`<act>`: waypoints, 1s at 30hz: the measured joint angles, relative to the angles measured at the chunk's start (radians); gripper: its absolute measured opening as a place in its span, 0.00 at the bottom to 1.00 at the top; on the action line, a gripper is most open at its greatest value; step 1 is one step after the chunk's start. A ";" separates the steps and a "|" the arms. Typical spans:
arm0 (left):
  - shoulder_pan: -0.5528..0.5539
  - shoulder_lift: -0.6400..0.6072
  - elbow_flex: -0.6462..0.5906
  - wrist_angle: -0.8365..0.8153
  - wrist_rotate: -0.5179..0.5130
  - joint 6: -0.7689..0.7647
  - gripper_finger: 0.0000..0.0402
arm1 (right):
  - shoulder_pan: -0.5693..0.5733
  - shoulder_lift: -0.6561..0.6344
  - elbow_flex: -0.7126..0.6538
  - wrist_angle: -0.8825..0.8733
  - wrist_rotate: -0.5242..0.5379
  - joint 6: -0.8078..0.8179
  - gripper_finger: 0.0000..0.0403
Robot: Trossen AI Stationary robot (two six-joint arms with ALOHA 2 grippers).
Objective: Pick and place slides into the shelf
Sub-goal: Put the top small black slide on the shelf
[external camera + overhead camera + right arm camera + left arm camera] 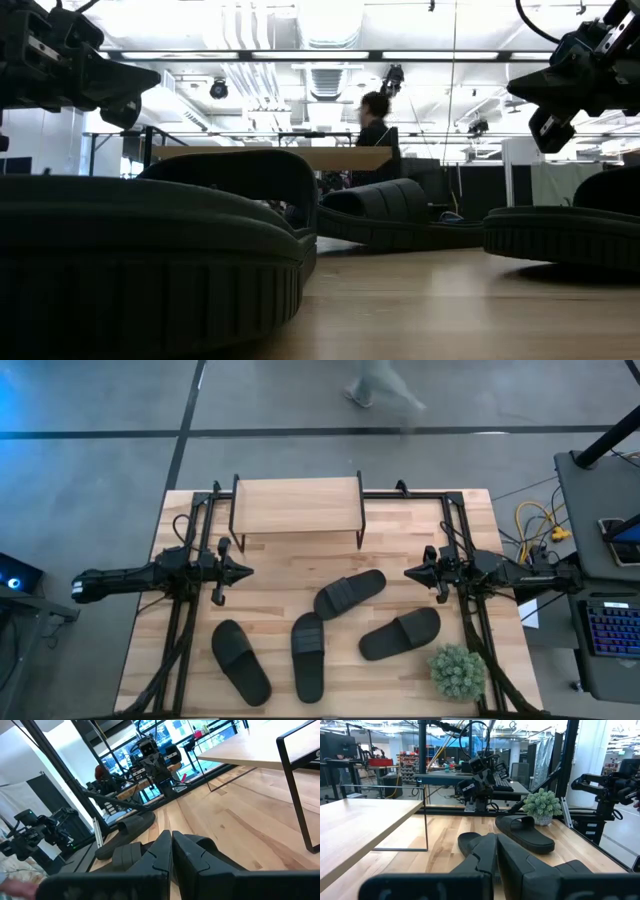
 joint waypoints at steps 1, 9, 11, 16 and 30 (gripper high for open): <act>0.000 0.000 0.000 0.000 0.000 0.000 0.00 | 0.000 0.000 0.000 0.000 0.000 0.000 0.02; 0.000 0.000 0.000 0.000 0.003 0.000 0.00 | 0.000 0.000 0.000 0.000 0.000 0.000 0.02; 0.000 0.000 0.000 0.000 0.003 0.000 0.00 | 0.000 0.000 0.000 0.000 0.000 0.000 0.02; 0.000 0.000 0.000 0.061 0.003 0.000 0.00 | 0.000 0.000 0.000 0.000 0.000 0.000 0.02; 0.000 0.000 0.000 0.424 -0.002 -0.338 0.00 | 0.000 0.000 0.000 0.258 -0.001 0.206 0.02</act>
